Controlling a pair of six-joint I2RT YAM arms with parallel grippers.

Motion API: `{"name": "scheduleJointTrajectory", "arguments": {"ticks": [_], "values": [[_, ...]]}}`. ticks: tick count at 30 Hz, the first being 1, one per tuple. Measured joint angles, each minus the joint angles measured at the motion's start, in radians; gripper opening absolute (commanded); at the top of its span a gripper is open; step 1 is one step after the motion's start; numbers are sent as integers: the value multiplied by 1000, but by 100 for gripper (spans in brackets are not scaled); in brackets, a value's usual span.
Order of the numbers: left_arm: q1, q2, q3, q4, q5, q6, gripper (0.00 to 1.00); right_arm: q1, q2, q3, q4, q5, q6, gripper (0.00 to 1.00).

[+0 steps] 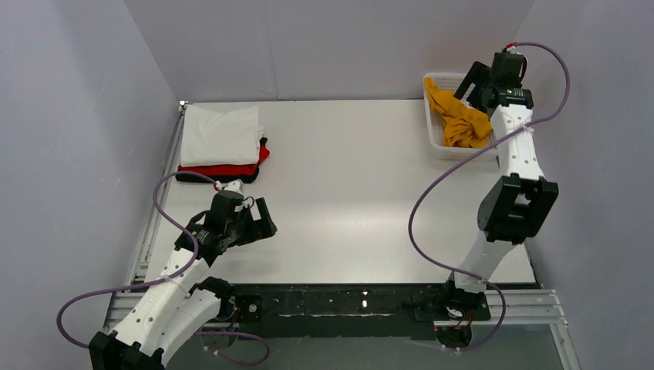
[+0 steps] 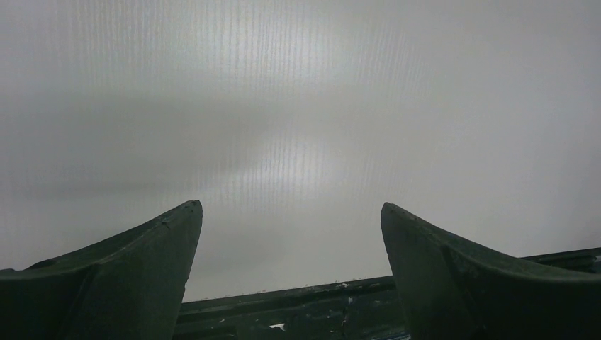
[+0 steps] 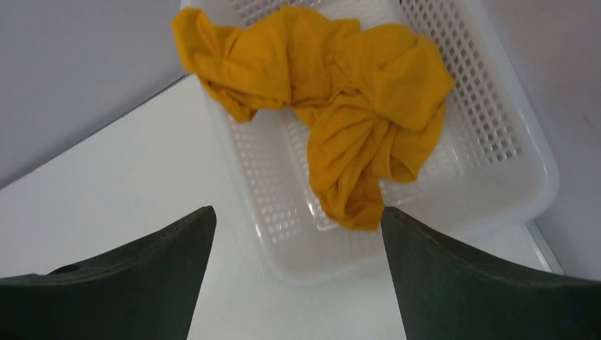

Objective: Fold and stack the t-shirts
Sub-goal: Grab crumpled tshirt from bin with the right arm

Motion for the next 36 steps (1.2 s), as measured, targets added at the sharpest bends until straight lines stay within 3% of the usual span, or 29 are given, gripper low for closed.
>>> {"name": "scheduleJointTrajectory", "arguments": {"ticks": [5, 10, 12, 13, 16, 17, 21, 26, 31, 36], "values": [[0, 2, 4, -13, -10, 2, 98, -47, 381, 384, -123, -44, -18, 90], [0, 4, 4, -20, -24, 7, 98, -63, 594, 447, -200, -129, -4, 83], [0, 9, 8, -24, -27, 8, 98, -64, 652, 436, -217, -155, 10, 70], [0, 11, 10, -25, -27, 8, 98, -64, 675, 428, -222, -166, 14, 58], [0, 15, 13, -25, -27, 8, 98, -64, 722, 420, -234, -193, 16, 6], [0, 15, 14, -25, -27, 8, 98, -65, 721, 423, -237, -203, 16, 1], [0, 15, 16, -27, -27, 8, 98, -69, 720, 490, -235, -238, 27, 1], [0, 9, 18, -29, -27, 7, 98, -65, 594, 501, -208, -289, 27, 1], [0, 0, 18, -30, -26, 3, 98, -27, 213, 363, -117, -336, 10, 1], [0, -3, 23, -34, -11, -9, 98, 99, -138, 338, 5, -423, -12, 1]]}}
